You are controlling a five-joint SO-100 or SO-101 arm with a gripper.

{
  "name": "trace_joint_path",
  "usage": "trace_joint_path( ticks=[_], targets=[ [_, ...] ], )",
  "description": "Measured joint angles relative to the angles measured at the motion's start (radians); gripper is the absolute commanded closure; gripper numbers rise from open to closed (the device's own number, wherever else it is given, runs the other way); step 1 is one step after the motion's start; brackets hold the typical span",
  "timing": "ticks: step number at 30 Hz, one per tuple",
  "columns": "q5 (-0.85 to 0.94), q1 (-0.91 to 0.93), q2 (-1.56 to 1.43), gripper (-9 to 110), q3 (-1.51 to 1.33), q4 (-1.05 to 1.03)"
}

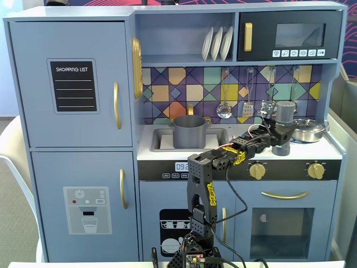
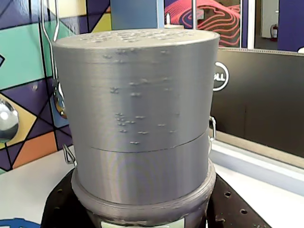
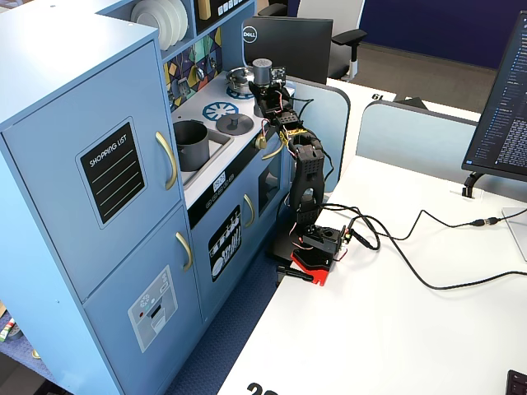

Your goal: Put salt in the gray recipient

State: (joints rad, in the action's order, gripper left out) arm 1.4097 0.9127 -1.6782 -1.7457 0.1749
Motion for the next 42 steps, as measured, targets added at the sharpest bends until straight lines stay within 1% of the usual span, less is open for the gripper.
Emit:
trace_joint_path(
  ticks=[8,23,24,30,33,35,39,42],
  targets=[
    [0.018,-0.002,0.046,101,0.049,0.003],
    [0.060,-0.014,0.046,101,0.049,0.003],
    [0.060,-0.014,0.046,96,0.049,0.003],
    [0.057,-0.014,0.046,57,0.049,0.017],
    [0.044,-0.014,0.046,46,0.049,0.023],
    [0.044,-0.003,0.046,45,0.049,0.031],
    [0.064,0.026,0.018,47,-0.002,0.034],
    [0.086,0.044,-0.049,56,-0.080,0.028]
  ],
)
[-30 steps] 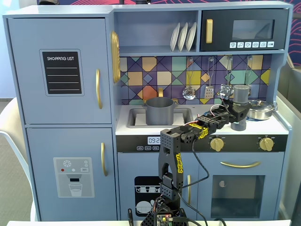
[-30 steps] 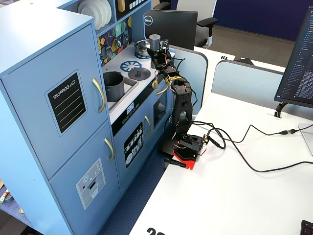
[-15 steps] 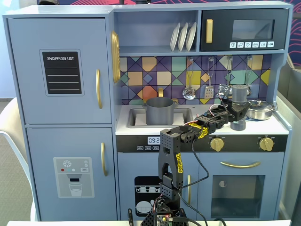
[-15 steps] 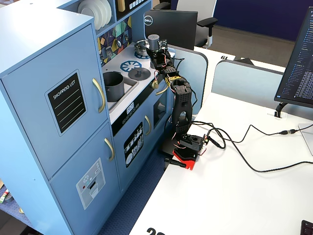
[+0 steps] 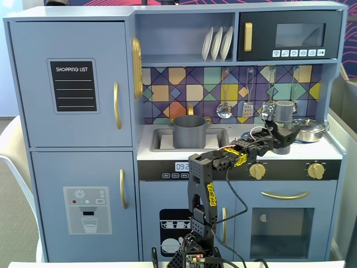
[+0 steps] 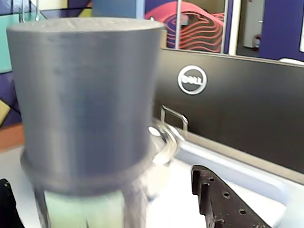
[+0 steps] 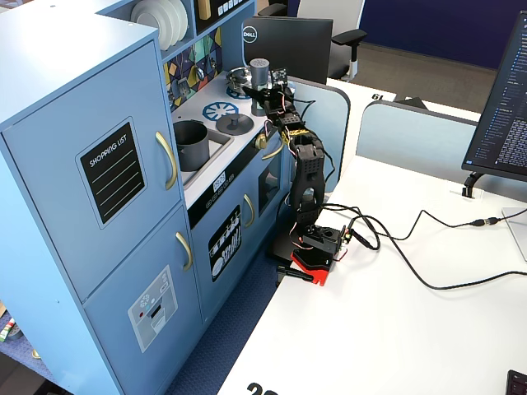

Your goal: Put salt in the gray recipient

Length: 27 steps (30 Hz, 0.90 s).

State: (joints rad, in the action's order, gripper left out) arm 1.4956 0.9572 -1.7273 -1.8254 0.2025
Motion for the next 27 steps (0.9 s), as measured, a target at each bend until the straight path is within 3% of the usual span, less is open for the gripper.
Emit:
trace_joint_path(
  ticks=[4,6,7,12,16,21,27],
  targets=[
    [0.014,0.017,-0.210,78,-0.169,-0.144],
    [-0.012,0.002,-0.364,99,-0.232,-0.310],
    [-0.029,-0.018,-0.442,101,-0.241,-0.414],
    [-0.121,-0.258,-0.815,101,-0.239,-1.055],
    [-0.078,-0.508,-0.992,101,-0.275,-1.437],
    [0.072,-0.683,-1.167,101,-0.552,-1.517],
    [0.081,-0.749,-1.370,101,-0.994,-1.459]
  ],
)
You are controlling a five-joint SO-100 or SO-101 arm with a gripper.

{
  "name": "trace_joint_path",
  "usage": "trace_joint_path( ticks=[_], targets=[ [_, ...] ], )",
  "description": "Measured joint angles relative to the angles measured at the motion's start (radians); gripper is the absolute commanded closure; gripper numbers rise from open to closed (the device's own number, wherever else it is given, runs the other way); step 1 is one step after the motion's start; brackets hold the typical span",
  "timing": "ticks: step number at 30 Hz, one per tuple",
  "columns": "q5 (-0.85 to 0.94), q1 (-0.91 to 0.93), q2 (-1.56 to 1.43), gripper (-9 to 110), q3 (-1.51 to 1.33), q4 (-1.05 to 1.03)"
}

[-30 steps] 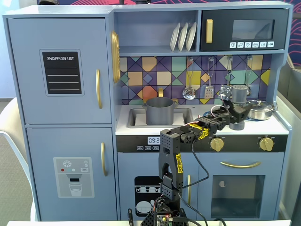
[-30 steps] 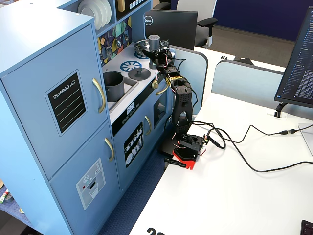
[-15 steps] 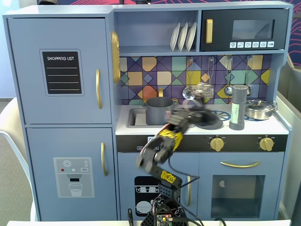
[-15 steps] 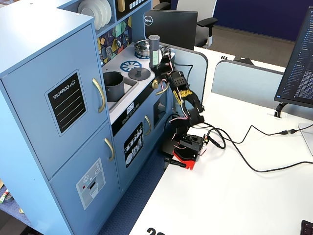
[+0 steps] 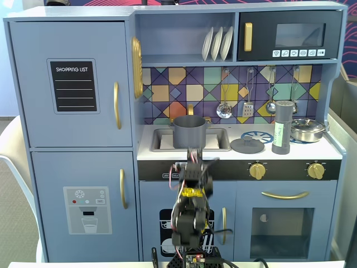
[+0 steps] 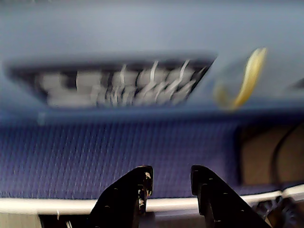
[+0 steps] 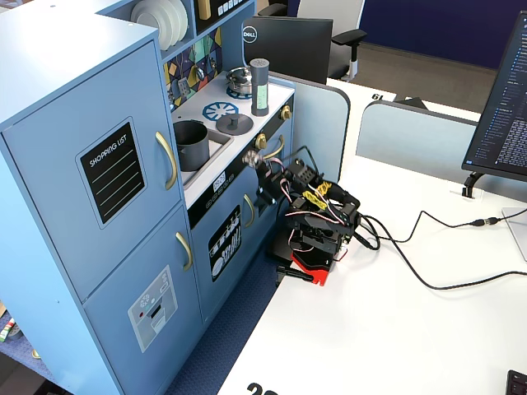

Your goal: Put salt in the gray recipient

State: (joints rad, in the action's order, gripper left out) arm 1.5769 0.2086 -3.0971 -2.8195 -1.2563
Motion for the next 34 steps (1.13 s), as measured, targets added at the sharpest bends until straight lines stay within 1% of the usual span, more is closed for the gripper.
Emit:
trace_joint_path(
  ticks=[4,8,11,17,34],
  targets=[
    [0.000,-0.066,-0.069,101,-0.178,0.015],
    [0.025,-0.081,-0.100,101,-0.284,0.012],
    [-0.009,-0.114,-0.110,101,-0.295,-0.012],
    [-0.025,-0.114,-0.117,99,-0.299,-0.064],
    [-0.029,-0.114,-0.117,96,-0.302,-0.066]
  ],
)
